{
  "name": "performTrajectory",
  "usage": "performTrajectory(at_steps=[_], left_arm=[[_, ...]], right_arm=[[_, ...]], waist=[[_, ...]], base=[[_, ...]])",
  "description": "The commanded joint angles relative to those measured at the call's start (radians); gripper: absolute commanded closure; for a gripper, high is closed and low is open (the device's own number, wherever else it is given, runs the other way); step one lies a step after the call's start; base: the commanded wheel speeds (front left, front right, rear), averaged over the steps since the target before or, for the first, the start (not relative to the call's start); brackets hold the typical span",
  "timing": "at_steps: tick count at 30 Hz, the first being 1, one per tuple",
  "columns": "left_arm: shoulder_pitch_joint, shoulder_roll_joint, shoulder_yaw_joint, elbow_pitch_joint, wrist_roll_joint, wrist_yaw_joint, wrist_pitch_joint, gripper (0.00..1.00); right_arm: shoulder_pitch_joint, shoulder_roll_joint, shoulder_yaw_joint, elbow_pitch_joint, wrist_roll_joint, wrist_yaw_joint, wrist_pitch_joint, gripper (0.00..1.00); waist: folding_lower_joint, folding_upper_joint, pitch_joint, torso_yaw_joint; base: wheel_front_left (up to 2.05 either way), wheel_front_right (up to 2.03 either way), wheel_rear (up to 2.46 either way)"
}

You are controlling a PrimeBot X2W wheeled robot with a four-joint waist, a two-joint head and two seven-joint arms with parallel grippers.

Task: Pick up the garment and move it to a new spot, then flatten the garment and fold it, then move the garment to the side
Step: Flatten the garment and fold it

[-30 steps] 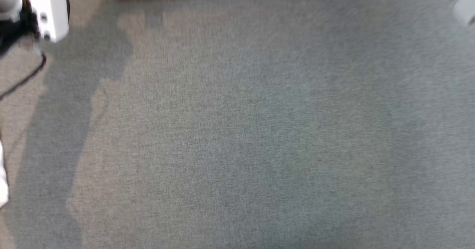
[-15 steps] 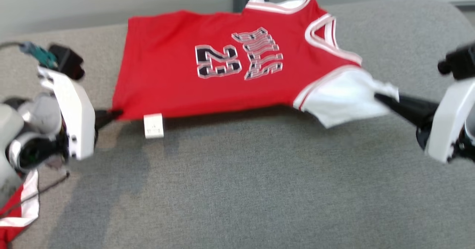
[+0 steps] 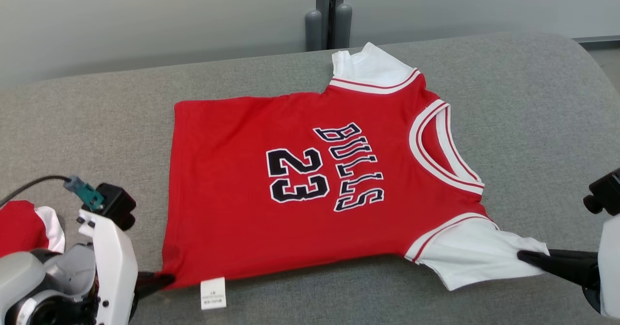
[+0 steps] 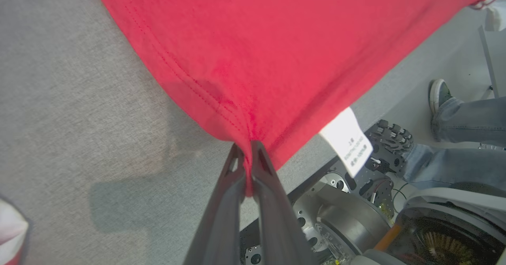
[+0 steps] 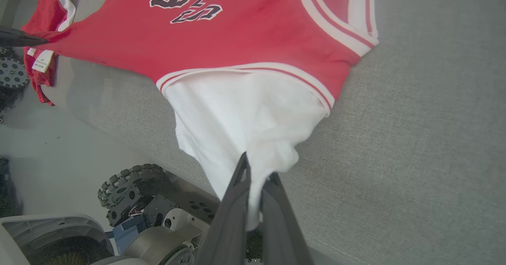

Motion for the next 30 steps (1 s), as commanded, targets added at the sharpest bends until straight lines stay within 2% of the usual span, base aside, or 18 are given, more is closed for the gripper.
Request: performTrajectory(at_steps=[1, 5, 10, 17, 21, 30], left_arm=[[0.025, 0.015, -0.004, -0.027, -0.009, 0.015, 0.005, 1.00], [0.055, 0.049, -0.010, -0.097, -0.021, 0.047, 0.019, 1.00], [0.055, 0.052, -0.010, -0.121, -0.021, 0.067, 0.020, 1.00], [0.014, 0.022, 0.007, -0.090, -0.022, 0.064, 0.032, 1.00], [-0.018, -0.003, 0.015, -0.059, -0.049, 0.057, 0.074, 1.00], [-0.156, -0.067, 0.051, 0.081, -0.091, 0.048, 0.214, 1.00]], right_arm=[[0.025, -0.017, 0.003, -0.012, 0.010, 0.000, 0.000, 1.00], [0.063, -0.044, 0.002, -0.037, 0.023, 0.000, -0.009, 1.00], [0.078, -0.045, -0.006, -0.039, 0.027, 0.000, -0.006, 1.00], [0.045, -0.017, -0.035, -0.012, 0.032, 0.000, 0.023, 1.00], [0.023, 0.000, -0.047, 0.007, 0.047, 0.000, 0.051, 1.00], [-0.091, 0.096, -0.082, 0.098, 0.097, 0.000, 0.150, 1.00]], waist=[[0.0000, 0.0000, -0.003, 0.001], [0.0000, 0.0000, -0.002, 0.006], [0.0000, 0.0000, 0.006, 0.010], [0.0000, 0.0000, 0.037, 0.013], [0.0000, 0.0000, 0.062, 0.016], [0.0000, 0.0000, 0.139, 0.019]], base=[[0.00, 0.00, 0.00], [0.00, 0.00, 0.00], [0.00, 0.00, 0.00], [0.00, 0.00, 0.00], [0.00, 0.00, 0.00], [0.00, 0.00, 0.00]])
